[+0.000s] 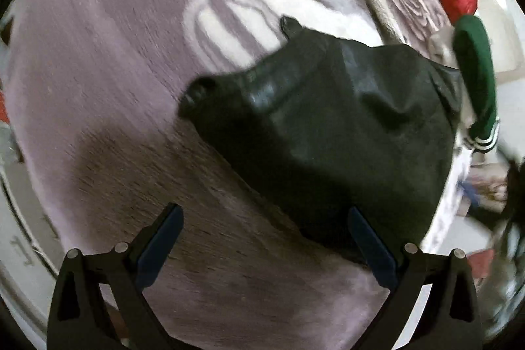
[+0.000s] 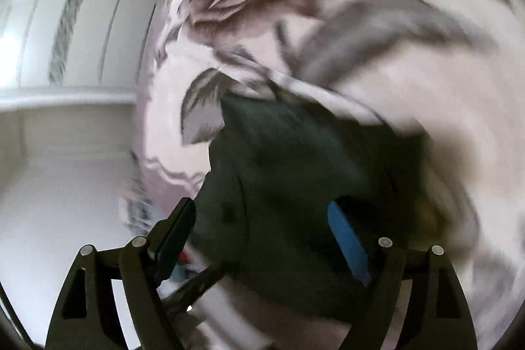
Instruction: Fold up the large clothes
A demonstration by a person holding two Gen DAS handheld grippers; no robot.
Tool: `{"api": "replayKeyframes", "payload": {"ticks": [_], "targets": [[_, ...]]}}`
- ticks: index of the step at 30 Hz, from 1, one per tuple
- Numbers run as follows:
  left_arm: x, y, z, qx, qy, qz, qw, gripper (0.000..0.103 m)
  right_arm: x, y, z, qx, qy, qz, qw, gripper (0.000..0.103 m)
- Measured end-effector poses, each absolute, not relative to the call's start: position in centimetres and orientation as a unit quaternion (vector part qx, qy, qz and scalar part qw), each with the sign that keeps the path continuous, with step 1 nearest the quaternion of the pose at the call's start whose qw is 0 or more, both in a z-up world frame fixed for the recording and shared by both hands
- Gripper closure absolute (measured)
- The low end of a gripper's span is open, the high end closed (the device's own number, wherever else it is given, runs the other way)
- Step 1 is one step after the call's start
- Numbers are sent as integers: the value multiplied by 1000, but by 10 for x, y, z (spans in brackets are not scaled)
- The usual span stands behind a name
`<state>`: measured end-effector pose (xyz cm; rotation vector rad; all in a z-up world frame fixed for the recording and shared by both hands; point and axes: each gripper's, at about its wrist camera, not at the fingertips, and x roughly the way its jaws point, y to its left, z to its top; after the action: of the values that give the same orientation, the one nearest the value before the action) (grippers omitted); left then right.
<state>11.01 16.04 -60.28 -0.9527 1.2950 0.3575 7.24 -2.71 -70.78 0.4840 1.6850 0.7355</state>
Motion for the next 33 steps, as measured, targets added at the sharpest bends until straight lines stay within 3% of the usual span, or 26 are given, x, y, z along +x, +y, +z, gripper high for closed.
{"api": "replayKeyframes", "payload": {"ticks": [3,6,9,12,14,16,19,23,25,28,29,30,32,33], "targets": [[108,158,-612,-452,565,141,676,0,45,-69,-749,245,749,284,546,16],[113,157,-626,-489,542,99,677,0,23,-70,-824,307,780,290,461,15],[117,159,-641,-514,530,75,670,0,18,-41,-870,368,777,330,391,5],[114,164,-647,-536,515,68,666,0,24,-8,-869,340,776,347,402,3],[106,170,-649,-566,493,73,656,0,27,-4,-867,381,762,342,396,5],[100,176,-651,-600,470,73,643,0,26,-11,-867,430,752,330,375,21],[95,176,-648,-619,450,66,640,0,23,-16,-864,468,741,325,355,30],[90,179,-654,-639,434,66,632,0,25,-9,-878,466,746,328,345,30],[92,185,-658,-659,404,73,630,0,31,-5,-887,443,755,327,355,19],[109,191,-656,-672,356,82,645,1,39,8,-896,426,763,330,358,10],[113,192,-653,-669,344,82,654,7,42,14,-897,423,766,326,359,9],[119,193,-648,-660,336,79,668,34,44,18,-895,416,766,324,368,8],[136,192,-639,-631,348,80,689,45,46,22,-885,406,756,329,396,11],[142,193,-634,-622,347,80,697,56,46,23,-880,402,751,330,407,21]]}}
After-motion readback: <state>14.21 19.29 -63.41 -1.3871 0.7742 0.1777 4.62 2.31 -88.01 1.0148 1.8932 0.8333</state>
